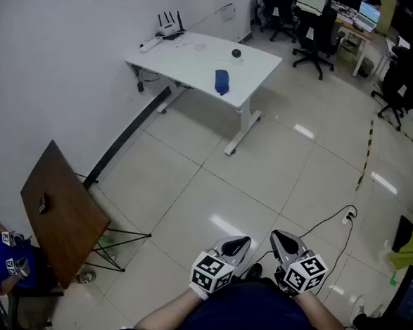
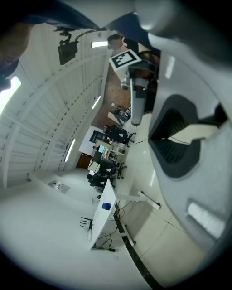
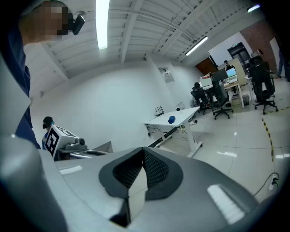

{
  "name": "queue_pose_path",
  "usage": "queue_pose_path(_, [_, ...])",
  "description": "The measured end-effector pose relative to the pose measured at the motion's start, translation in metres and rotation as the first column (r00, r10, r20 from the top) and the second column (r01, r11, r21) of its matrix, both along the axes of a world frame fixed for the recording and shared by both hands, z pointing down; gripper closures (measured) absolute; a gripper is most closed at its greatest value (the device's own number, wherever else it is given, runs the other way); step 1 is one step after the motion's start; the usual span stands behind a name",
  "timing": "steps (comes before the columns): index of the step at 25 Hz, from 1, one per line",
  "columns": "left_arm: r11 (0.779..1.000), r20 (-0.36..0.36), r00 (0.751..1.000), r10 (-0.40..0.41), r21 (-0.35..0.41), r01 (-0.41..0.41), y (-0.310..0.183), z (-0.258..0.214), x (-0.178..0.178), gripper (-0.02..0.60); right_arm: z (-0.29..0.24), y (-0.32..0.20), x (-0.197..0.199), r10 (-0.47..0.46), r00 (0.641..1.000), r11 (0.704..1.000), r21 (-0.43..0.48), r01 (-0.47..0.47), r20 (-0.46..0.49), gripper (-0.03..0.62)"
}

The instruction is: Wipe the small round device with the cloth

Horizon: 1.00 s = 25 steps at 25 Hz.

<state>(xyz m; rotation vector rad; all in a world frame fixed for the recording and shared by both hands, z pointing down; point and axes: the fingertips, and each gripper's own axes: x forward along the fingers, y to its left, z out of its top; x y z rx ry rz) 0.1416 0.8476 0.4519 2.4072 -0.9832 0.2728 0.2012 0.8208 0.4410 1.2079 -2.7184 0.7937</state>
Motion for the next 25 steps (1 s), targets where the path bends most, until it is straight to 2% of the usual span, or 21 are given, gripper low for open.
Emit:
queue_pose_path(5, [1.000, 0.007, 0.999, -0.031, 0.005, 0.031, 0.000, 0.000, 0.028, 0.580, 0.001, 0.000, 0.032, 0.001, 1.000, 1.000, 0.005, -0.002, 0.029, 0.583])
queue_pose_path(10, [0.997, 0.015, 0.997, -0.072, -0.004, 0.072, -0.004, -0.003, 0.036, 0.580, -0.003, -0.009, 0.042, -0.016, 0.998, 1.000, 0.004, 0.016, 0.053, 0.583])
queue_pose_path(17, [0.995, 0.023, 0.995, -0.095, -0.008, 0.095, -0.025, -0.001, 0.026, 0.580, 0.001, -0.033, 0.031, -0.035, 0.998, 0.999, -0.003, 0.035, 0.054, 0.583])
queue_pose_path(25, [0.998, -0.020, 0.998, -0.056, -0.003, 0.056, -0.090, -0.002, -0.002, 0.580, 0.001, -0.095, 0.011, 0.025, 1.000, 1.000, -0.018, -0.024, 0.010, 0.583])
